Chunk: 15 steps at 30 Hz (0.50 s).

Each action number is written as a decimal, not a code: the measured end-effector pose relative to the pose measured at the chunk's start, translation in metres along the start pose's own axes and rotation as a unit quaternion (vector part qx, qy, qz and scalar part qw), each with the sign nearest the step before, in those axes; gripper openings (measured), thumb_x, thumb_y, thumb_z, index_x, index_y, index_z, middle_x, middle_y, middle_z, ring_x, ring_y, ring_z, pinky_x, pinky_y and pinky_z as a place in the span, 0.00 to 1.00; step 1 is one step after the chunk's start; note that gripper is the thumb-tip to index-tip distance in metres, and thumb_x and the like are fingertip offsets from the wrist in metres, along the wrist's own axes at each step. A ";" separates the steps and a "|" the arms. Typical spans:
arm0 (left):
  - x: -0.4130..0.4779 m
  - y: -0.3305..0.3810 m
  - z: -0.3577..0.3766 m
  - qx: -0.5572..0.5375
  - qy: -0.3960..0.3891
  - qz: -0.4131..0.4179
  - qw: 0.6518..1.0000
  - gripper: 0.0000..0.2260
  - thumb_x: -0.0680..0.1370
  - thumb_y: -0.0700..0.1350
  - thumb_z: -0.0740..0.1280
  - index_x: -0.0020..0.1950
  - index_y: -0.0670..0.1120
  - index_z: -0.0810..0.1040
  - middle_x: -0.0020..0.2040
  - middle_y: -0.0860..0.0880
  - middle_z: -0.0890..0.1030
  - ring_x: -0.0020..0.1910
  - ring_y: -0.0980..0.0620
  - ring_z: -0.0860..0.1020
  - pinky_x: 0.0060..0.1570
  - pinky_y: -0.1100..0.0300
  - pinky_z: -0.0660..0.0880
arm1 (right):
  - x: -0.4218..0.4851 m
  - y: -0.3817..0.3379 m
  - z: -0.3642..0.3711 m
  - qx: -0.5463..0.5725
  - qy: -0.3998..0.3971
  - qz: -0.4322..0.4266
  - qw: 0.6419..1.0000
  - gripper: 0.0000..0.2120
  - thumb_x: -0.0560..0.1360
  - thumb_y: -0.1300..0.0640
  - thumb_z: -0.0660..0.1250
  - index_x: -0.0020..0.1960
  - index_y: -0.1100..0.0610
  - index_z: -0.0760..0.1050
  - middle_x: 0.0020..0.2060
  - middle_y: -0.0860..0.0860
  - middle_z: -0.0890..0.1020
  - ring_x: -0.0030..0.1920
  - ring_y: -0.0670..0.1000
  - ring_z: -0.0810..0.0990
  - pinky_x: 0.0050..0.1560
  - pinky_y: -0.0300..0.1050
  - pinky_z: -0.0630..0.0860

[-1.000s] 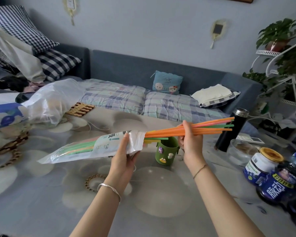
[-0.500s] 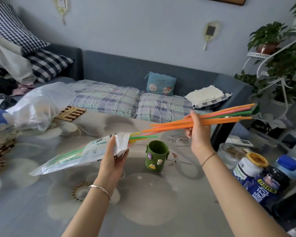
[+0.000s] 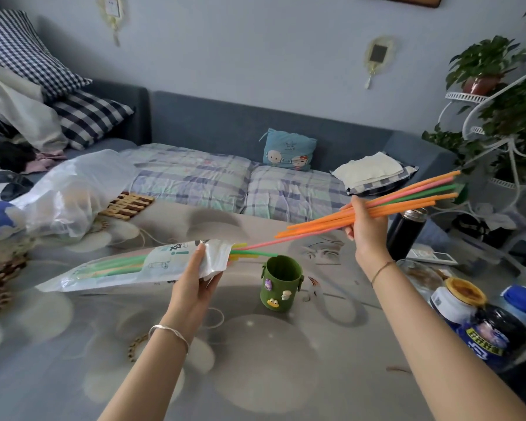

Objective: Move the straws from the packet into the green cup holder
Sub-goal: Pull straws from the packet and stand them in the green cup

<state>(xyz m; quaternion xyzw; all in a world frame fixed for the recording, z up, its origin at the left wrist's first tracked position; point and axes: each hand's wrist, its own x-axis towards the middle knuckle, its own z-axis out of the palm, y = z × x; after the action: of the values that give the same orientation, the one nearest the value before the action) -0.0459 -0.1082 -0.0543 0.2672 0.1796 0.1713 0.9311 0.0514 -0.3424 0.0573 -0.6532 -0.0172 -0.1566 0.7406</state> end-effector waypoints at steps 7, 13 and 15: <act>0.005 -0.015 0.004 0.011 0.030 -0.007 0.999 0.21 0.76 0.44 0.69 0.67 0.40 0.74 0.64 0.43 0.79 0.56 0.49 0.80 0.41 0.62 0.82 | -0.019 -0.007 0.015 0.039 -0.027 -0.005 0.999 0.12 0.73 0.58 0.69 0.32 0.57 0.75 0.20 0.47 0.75 0.18 0.45 0.69 0.18 0.35 0.63; -0.004 -0.004 -0.001 -0.008 0.033 -0.018 0.999 0.20 0.76 0.42 0.68 0.66 0.37 0.74 0.62 0.41 0.79 0.56 0.45 0.80 0.46 0.56 0.81 | -0.032 -0.028 0.011 -0.018 -0.036 -0.050 0.998 0.11 0.69 0.58 0.73 0.30 0.57 0.75 0.20 0.47 0.77 0.20 0.44 0.73 0.20 0.35 0.67; -0.009 0.003 0.000 -0.014 0.031 -0.013 0.999 0.19 0.76 0.42 0.68 0.66 0.37 0.74 0.62 0.41 0.79 0.53 0.47 0.80 0.47 0.55 0.80 | -0.039 -0.037 0.009 -0.046 -0.058 -0.047 0.996 0.10 0.69 0.57 0.74 0.31 0.56 0.77 0.22 0.47 0.79 0.21 0.44 0.75 0.21 0.34 0.68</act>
<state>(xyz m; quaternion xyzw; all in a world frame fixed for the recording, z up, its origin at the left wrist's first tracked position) -0.0542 -0.1093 -0.0506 0.2458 0.2098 0.1699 0.9310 0.0065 -0.3292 0.0857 -0.6933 -0.0831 -0.1535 0.6992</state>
